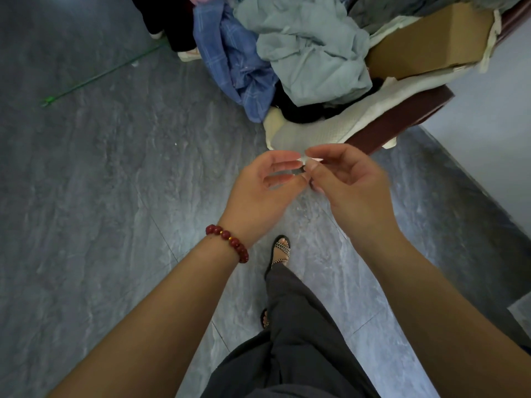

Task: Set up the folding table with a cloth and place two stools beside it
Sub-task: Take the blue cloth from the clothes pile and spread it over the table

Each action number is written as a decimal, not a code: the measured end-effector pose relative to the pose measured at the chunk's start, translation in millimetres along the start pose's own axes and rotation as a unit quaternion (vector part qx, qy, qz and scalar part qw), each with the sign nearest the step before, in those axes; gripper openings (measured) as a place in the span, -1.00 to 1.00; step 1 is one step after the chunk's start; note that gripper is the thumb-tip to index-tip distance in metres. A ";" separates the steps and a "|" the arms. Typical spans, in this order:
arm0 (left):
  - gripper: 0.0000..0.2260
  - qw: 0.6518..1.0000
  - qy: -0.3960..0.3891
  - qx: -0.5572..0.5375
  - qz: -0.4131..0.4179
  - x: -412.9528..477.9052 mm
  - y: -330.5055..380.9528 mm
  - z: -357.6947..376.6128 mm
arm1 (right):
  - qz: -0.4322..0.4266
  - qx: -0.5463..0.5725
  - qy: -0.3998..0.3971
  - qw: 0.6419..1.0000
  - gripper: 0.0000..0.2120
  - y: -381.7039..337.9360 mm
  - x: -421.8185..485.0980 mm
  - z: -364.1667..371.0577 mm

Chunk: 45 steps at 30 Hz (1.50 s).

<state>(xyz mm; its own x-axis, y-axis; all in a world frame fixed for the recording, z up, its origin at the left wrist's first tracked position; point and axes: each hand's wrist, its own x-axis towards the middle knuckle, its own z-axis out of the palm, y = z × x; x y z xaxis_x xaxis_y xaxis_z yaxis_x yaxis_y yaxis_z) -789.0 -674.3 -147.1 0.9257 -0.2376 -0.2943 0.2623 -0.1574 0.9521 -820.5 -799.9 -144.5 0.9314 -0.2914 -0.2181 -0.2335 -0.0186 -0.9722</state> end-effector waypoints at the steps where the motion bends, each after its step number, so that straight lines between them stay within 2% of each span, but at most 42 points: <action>1: -0.80 1.000 0.001 0.000 -0.003 12.4 1.2 -4.5 | 0.002 0.000 -0.004 1.000 -0.88 -1.4 12.8 5.3; 8: -0.84 1.000 -0.009 0.013 -0.006 99.5 23.2 -35.5 | 0.017 0.000 -0.009 1.000 -0.87 -25.2 99.3 39.2; 17: -0.85 1.000 -0.010 0.013 0.000 168.7 39.7 -102.3 | 0.025 0.009 0.013 1.000 -0.87 -45.0 164.8 104.7; 31: -0.88 0.992 -0.112 0.055 0.009 275.3 63.7 -243.3 | 0.012 0.061 0.113 0.992 -0.88 -69.6 245.7 254.1; 45: -0.85 0.985 -0.149 0.078 0.040 416.1 94.7 -290.0 | 0.019 0.063 0.174 0.983 -0.91 -97.8 369.7 299.3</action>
<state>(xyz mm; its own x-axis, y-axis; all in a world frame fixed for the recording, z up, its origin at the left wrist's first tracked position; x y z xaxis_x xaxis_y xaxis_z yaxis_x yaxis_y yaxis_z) -300.0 -510.1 -155.2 0.8148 -0.5222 -0.2519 0.1246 -0.2665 0.9557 -369.8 -619.5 -155.5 0.7659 -0.5989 -0.2338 -0.2102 0.1104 -0.9714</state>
